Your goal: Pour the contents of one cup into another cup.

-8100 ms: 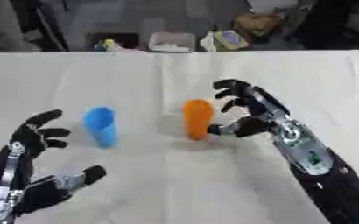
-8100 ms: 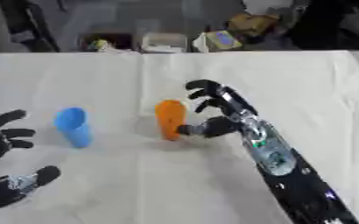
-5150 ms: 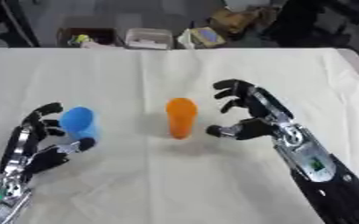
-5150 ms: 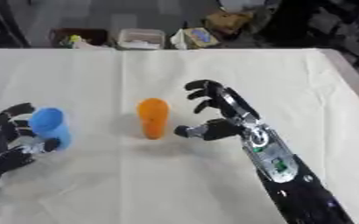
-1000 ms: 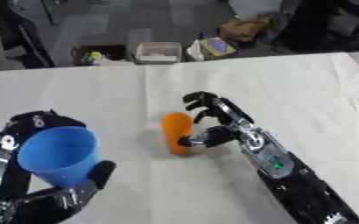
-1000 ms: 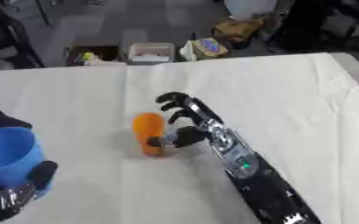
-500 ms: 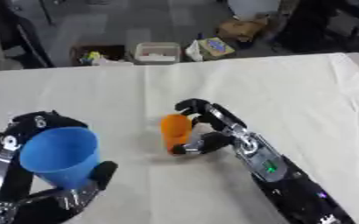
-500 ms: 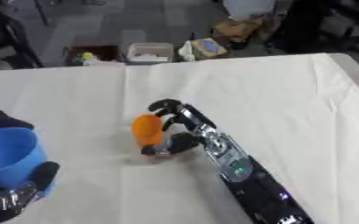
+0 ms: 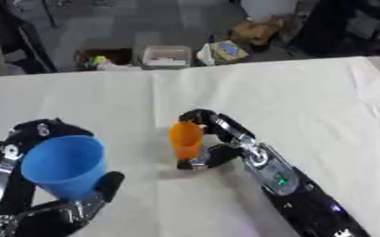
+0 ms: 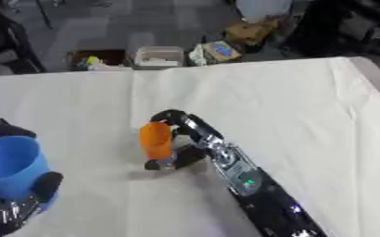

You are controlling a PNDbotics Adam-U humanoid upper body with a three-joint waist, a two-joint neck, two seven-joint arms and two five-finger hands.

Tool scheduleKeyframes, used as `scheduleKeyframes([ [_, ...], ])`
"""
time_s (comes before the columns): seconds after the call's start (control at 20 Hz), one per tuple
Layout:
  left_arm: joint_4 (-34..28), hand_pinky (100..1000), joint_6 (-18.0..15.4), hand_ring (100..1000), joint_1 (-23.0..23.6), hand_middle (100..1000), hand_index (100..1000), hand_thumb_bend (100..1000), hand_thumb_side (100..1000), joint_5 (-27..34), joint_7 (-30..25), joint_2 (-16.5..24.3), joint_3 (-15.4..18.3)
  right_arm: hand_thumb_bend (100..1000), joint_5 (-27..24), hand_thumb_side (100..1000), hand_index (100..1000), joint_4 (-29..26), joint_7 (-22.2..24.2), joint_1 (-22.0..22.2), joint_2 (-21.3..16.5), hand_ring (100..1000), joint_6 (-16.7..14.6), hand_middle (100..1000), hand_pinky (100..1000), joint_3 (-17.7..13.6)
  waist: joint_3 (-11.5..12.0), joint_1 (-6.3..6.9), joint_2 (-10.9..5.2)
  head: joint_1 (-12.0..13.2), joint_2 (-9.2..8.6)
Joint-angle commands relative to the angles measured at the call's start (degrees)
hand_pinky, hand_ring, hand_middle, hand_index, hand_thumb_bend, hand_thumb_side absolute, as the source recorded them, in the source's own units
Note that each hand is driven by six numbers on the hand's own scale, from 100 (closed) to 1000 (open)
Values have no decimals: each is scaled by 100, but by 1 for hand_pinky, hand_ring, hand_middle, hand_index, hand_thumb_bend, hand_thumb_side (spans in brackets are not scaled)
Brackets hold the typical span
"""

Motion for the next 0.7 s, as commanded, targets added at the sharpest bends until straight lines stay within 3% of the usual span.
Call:
scheduleKeyframes([
  [0.05, -127, 100, 7, 100, -97, 103, 494, 360, 100, 47, -11, 1, 15, 764, 45, 168, 762, -18, 33, -150, 18, 753, -15, 801, 540, 25, 19, 3, -123, -25, -67],
  [0.35, -127, 100, 17, 100, -106, 103, 494, 358, 100, 53, -15, -21, -3, 737, 82, 147, 723, 50, 20, -192, 80, 707, -35, 754, 500, 65, 48, 6, -112, -36, -60],
  [0.7, -127, 100, 35, 100, -116, 103, 495, 356, 100, 62, -20, -52, -30, 614, 235, 100, 577, 192, 12, -221, 108, 504, -65, 572, 399, 145, 73, 21, -97, -44, -59],
])
